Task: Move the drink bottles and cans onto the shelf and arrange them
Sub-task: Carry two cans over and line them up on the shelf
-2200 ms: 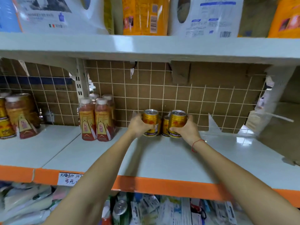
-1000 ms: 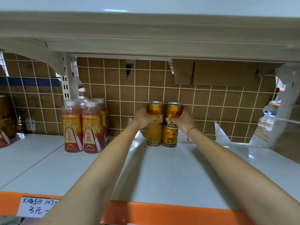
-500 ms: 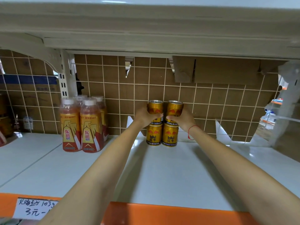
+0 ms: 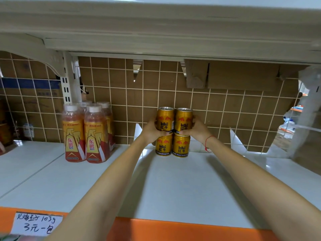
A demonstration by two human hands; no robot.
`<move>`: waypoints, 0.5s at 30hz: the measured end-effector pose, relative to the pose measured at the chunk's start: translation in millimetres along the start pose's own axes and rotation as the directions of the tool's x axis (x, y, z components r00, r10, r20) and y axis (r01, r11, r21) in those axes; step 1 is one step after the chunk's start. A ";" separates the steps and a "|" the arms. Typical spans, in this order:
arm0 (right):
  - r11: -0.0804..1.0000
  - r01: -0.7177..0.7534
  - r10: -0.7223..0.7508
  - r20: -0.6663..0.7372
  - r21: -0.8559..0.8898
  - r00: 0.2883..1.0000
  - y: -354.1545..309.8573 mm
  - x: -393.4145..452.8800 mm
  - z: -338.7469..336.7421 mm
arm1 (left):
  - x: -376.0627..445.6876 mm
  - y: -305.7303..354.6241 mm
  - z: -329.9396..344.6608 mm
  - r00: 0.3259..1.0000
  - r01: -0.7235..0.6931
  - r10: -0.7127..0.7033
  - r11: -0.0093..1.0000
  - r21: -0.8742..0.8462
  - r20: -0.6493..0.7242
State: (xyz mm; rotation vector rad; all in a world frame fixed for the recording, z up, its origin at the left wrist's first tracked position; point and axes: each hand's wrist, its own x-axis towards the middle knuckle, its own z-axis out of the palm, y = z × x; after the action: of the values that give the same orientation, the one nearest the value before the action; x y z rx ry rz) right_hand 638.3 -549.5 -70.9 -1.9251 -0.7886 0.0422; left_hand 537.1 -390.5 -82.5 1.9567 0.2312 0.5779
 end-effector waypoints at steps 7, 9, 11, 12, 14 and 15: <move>0.999 -0.025 0.027 -0.088 0.027 0.996 14.9 -2.3 10.7 | -4.6 -8.3 6.0 0.997 -0.009 0.011 1.000 0.030 -0.074; 1.000 -0.020 0.022 -0.098 0.022 0.995 17.4 -1.4 11.3 | -5.7 -7.4 7.2 0.996 -0.011 0.013 1.000 0.025 -0.083; 1.000 -0.019 0.020 -0.107 0.005 0.994 19.5 -0.6 11.4 | -6.3 -6.3 7.6 0.996 -0.013 0.016 1.000 0.028 -0.086; 1.000 -0.021 0.021 -0.109 0.001 0.994 20.4 -0.3 11.3 | -6.5 -6.5 7.8 0.996 -0.015 0.018 0.999 0.028 -0.086; 1.000 -0.028 0.028 -0.109 0.003 0.994 22.1 0.8 11.1 | -6.8 -6.7 8.2 0.997 -0.018 0.020 1.000 0.025 -0.080; 1.000 -0.030 0.030 -0.109 -0.001 0.994 22.6 1.0 11.1 | -6.8 -6.9 8.3 0.997 -0.019 0.021 1.000 0.023 -0.077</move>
State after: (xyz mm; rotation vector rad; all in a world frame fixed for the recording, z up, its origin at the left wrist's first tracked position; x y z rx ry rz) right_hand 646.5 -546.3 -94.5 -1.9242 -0.6871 -0.0451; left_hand 536.0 -396.9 -93.5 1.9623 0.2683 0.6676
